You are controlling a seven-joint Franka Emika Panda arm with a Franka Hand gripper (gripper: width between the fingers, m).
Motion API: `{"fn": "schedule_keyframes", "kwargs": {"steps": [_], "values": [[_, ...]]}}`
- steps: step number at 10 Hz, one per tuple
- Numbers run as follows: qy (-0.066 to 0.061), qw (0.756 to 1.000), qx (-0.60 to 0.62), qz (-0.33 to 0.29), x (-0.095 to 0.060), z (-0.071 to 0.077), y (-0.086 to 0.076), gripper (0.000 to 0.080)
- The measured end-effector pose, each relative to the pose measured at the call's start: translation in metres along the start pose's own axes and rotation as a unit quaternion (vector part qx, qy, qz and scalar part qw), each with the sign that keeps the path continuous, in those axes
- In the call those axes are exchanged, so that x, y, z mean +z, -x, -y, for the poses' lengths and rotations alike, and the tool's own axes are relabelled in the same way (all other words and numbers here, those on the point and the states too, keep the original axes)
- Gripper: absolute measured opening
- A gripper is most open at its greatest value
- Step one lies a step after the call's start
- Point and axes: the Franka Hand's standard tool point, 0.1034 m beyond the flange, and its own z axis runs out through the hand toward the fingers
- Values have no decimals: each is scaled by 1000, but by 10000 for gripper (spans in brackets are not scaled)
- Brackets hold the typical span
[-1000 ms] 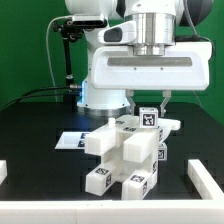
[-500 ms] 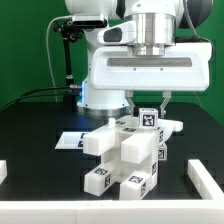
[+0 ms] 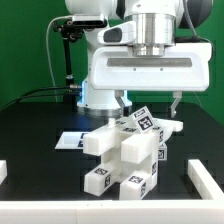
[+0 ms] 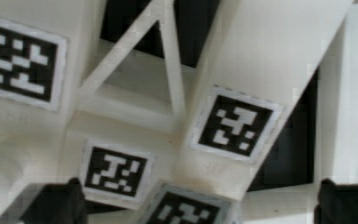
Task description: Assemble chair
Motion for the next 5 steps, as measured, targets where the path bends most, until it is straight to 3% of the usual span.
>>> {"fn": "schedule_keyframes", "kwargs": {"steps": [3,5], "values": [[0,1000,-3,2,0,-1,0,649],[-4,1000,-4,22,-6,-8,-13,649]]}}
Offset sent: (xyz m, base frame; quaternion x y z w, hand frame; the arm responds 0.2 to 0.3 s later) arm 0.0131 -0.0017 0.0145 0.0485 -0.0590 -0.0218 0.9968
